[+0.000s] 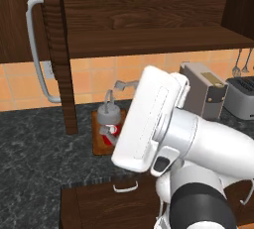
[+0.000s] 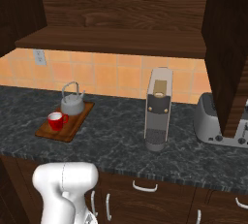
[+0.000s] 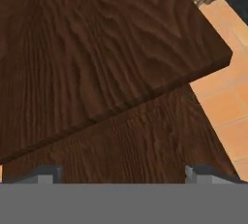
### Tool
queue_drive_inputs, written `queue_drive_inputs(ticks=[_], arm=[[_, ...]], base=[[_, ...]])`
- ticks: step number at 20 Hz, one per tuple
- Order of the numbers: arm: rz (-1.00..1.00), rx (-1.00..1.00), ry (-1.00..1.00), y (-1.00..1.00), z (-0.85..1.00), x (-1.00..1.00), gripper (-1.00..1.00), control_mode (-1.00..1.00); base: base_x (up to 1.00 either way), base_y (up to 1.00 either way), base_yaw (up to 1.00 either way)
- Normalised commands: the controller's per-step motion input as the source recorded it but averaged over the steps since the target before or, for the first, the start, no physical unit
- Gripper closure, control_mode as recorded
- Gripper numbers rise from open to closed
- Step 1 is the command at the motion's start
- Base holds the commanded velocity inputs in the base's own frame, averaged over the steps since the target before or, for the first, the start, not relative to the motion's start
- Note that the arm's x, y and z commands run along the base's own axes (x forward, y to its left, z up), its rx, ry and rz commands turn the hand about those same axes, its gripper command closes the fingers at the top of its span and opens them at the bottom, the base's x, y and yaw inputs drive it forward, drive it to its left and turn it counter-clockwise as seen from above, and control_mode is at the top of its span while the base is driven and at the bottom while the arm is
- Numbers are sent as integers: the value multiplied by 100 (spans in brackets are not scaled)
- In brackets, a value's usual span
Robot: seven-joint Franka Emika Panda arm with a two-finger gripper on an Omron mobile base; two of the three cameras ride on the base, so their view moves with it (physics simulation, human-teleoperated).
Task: Pick the kettle from the counter and place it on the tray. Then pick the mug from the cabinet and place it on the tray. Then close the cabinet doors.
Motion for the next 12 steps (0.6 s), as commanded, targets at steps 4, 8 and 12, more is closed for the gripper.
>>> queue_drive_inputs(ticks=[4,8,12], arm=[[0,34,1,17,-44,10,-100,-100],[0,16,-3,48,-53,1,-100,-100],[6,0,-4,22,-16,-37,-100,-100]], base=[[0,0,0],[0,0,0],[0,0,0]])
